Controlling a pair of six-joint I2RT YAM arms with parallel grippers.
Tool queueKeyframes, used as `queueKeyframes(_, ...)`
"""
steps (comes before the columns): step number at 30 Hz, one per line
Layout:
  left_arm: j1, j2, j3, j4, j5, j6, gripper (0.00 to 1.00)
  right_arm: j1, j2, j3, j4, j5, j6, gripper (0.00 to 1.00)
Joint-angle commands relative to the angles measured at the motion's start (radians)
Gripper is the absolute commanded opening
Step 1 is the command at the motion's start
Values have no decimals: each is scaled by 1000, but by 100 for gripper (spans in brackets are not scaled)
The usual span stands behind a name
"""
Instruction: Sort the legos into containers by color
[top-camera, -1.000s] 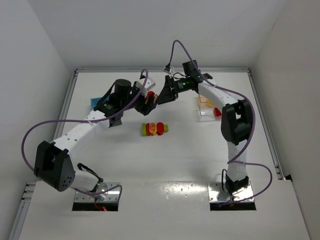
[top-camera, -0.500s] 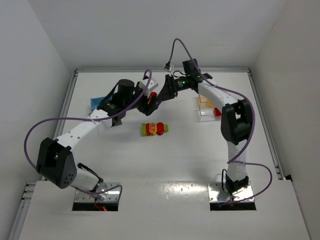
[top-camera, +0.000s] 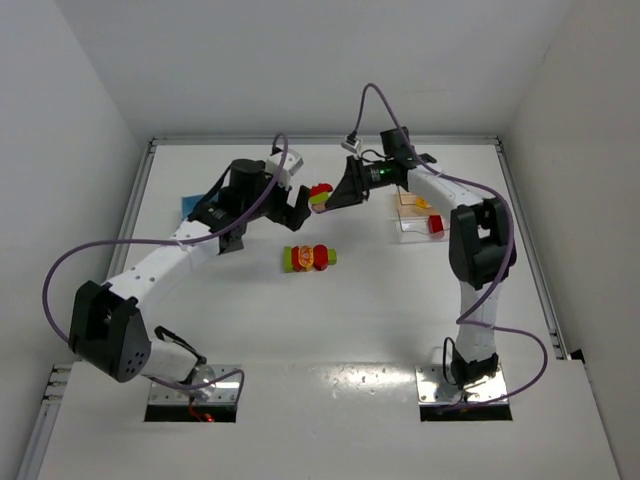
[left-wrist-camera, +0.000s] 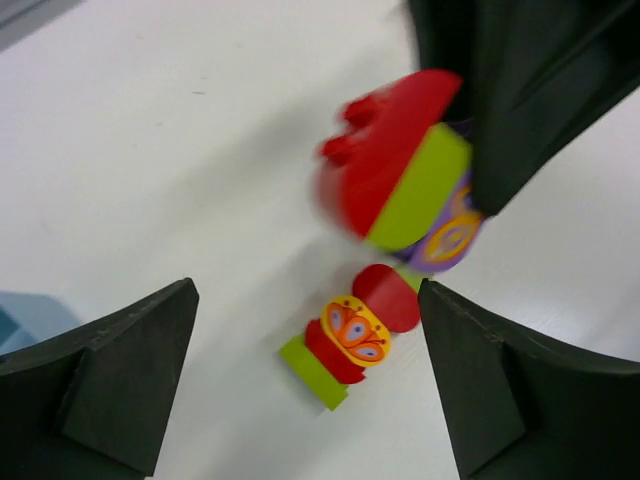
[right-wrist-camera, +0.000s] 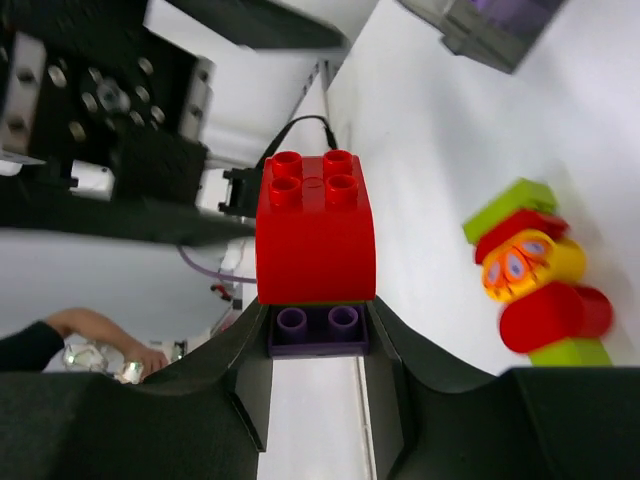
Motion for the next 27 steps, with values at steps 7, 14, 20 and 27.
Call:
queueKeyframes(7, 118, -60, 58, -14, 260, -49, 100, -80, -84, 112, -551, 92, -624, 0)
queueKeyframes(14, 201, 199, 264, -56, 809, -155, 95, -41, -64, 214, -872, 195, -991, 0)
queueKeyframes(20, 211, 309, 291, 2, 972, -225, 93, -32, -84, 214, -872, 206, -1000, 0)
queueKeyframes(27, 202, 354, 301, 2, 1073, -238, 90, -14, -95, 223, -872, 215, -1000, 0)
